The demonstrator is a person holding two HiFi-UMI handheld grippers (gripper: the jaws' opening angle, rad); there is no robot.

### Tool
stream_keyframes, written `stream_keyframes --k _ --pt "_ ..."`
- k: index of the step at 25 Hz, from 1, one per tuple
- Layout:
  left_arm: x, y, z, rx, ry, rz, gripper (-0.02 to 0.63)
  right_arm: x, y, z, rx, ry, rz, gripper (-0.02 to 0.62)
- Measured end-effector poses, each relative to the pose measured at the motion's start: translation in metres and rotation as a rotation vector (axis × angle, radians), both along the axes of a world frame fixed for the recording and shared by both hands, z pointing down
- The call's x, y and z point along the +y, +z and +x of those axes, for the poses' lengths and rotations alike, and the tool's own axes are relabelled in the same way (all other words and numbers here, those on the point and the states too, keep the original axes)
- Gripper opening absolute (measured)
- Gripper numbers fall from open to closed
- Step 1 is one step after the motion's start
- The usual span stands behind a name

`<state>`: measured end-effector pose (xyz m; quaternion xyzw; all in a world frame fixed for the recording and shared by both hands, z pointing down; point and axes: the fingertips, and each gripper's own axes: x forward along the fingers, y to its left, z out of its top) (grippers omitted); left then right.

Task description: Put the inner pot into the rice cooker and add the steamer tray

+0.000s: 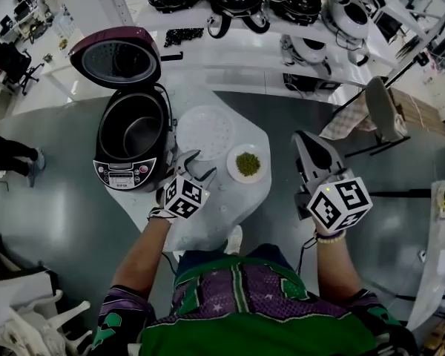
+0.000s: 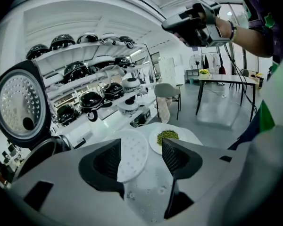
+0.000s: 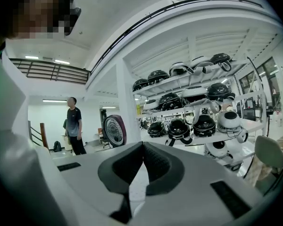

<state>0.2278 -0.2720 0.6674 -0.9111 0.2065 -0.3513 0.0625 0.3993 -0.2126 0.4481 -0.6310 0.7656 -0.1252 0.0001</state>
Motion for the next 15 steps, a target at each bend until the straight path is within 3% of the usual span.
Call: stream_keyframes --k 15 --pt "-0.034 0.099 0.021 -0.175 0.04 -0.077 0.291 0.007 0.036 0.039 -0.025 0.07 -0.072 0.006"
